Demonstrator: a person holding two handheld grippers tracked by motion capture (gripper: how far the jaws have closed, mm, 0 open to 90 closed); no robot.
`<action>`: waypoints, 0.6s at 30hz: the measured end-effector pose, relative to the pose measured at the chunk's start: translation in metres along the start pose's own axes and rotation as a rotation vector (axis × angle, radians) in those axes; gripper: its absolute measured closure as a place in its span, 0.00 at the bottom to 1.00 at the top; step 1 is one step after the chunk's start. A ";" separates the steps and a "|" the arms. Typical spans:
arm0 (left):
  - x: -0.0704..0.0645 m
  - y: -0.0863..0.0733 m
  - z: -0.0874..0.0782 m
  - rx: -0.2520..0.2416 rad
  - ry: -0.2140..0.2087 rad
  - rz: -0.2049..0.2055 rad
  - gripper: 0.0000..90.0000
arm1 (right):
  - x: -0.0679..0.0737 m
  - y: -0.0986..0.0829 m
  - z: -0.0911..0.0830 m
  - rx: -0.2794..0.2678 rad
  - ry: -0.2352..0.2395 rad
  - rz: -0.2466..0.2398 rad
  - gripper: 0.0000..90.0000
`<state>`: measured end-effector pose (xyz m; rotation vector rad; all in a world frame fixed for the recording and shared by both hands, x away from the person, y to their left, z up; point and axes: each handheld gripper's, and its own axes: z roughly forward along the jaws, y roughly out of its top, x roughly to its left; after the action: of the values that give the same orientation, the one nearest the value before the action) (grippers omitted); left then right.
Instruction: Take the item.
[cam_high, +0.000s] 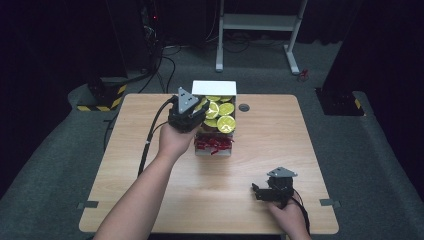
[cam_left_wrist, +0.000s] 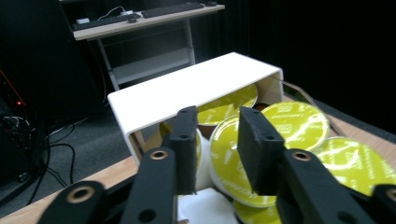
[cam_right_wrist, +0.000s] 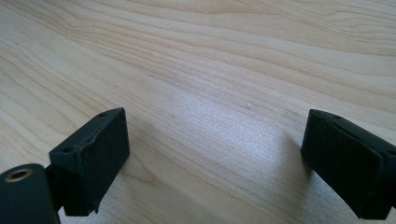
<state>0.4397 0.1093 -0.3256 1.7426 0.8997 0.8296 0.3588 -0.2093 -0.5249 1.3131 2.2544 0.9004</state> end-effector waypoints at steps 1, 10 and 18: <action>0.000 -0.001 0.001 0.010 0.000 0.007 0.78 | 0.000 0.000 0.000 0.000 0.001 -0.001 0.09; -0.003 -0.006 -0.005 -0.007 -0.018 -0.027 0.68 | 0.000 0.000 0.000 -0.002 0.000 -0.005 0.09; -0.013 -0.003 0.006 0.051 -0.055 -0.004 0.30 | 0.000 0.000 0.000 0.000 0.002 -0.006 0.09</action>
<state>0.4383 0.0961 -0.3316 1.7987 0.8948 0.7584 0.3593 -0.2092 -0.5250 1.3058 2.2579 0.9002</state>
